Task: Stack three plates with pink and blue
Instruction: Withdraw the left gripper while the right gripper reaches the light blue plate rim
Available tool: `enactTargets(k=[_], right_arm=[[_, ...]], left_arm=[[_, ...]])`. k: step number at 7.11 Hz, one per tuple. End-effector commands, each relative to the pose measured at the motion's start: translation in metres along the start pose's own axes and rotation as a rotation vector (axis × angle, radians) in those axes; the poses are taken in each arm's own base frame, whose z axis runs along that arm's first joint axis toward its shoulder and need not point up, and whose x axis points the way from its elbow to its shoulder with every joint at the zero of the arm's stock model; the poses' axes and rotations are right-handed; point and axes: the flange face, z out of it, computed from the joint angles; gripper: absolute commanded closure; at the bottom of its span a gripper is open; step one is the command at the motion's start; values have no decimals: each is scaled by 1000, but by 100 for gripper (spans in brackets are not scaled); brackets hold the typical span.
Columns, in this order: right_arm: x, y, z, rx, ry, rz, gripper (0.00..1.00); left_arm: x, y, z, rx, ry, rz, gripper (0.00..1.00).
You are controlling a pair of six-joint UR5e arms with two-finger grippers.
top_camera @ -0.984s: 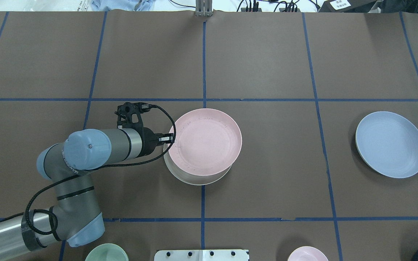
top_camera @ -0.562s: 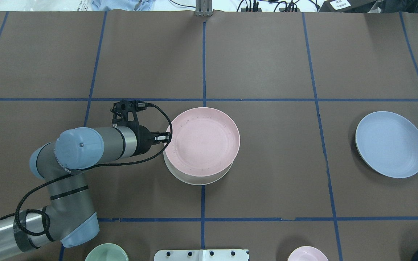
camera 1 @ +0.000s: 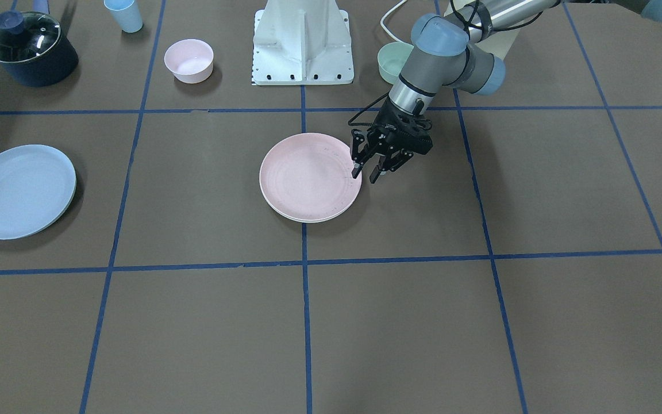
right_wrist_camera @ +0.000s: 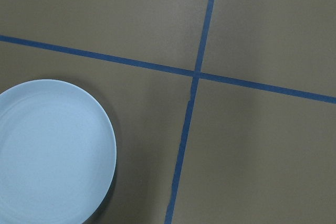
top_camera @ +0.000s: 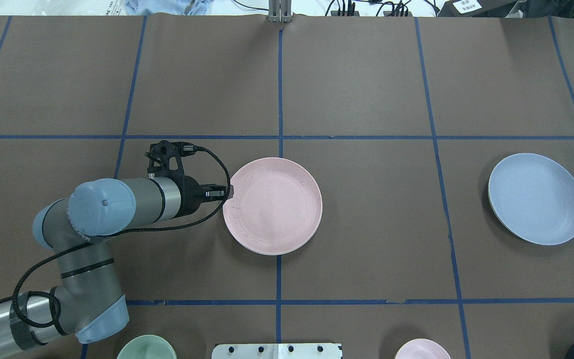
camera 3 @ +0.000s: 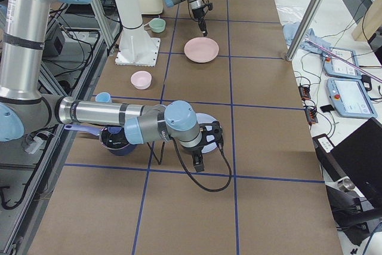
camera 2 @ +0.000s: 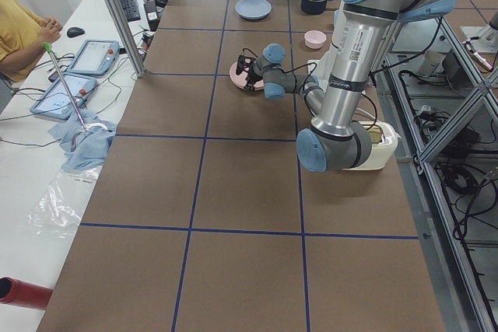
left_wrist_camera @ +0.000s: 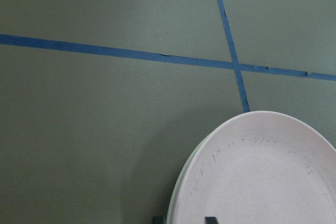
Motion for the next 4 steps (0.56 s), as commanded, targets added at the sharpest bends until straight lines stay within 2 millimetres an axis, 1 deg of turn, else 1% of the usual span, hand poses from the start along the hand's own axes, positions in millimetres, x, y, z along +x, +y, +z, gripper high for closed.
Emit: enactTargets(k=[1, 2, 3, 4], right_arm=[[4, 4, 7, -15, -2, 73, 0], [-3, 10, 17, -18, -3, 112, 1], [-12, 23, 29, 12, -13, 162, 2], [-22, 41, 54, 53, -28, 212, 2]], left_arm=[[-20, -20, -54, -66, 12, 209, 0], [-57, -47, -99, -104, -2, 325, 0], [-96, -53, -138, -132, -12, 418, 0], [-118, -58, -156, -130, -29, 435, 0]])
